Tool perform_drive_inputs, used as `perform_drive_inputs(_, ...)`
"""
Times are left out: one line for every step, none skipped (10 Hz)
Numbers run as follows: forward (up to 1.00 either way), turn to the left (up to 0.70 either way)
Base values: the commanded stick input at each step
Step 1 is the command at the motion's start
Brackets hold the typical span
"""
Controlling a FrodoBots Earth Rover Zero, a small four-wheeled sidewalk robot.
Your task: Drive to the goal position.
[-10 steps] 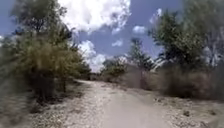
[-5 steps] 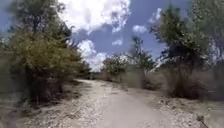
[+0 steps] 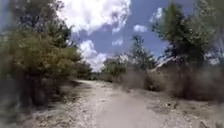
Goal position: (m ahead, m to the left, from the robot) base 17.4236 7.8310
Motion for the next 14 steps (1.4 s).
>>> perform_drive_inputs(0.45,0.00)
perform_drive_inputs(0.45,0.00)
perform_drive_inputs(0.45,0.00)
perform_drive_inputs(0.45,0.00)
perform_drive_inputs(0.45,0.00)
perform_drive_inputs(0.45,0.00)
perform_drive_inputs(0.45,0.00)
perform_drive_inputs(0.45,0.00)
perform_drive_inputs(0.45,0.00)
perform_drive_inputs(0.45,0.00)
perform_drive_inputs(0.45,0.00)
perform_drive_inputs(0.45,0.00)
perform_drive_inputs(0.45,0.00)
perform_drive_inputs(0.45,0.00)
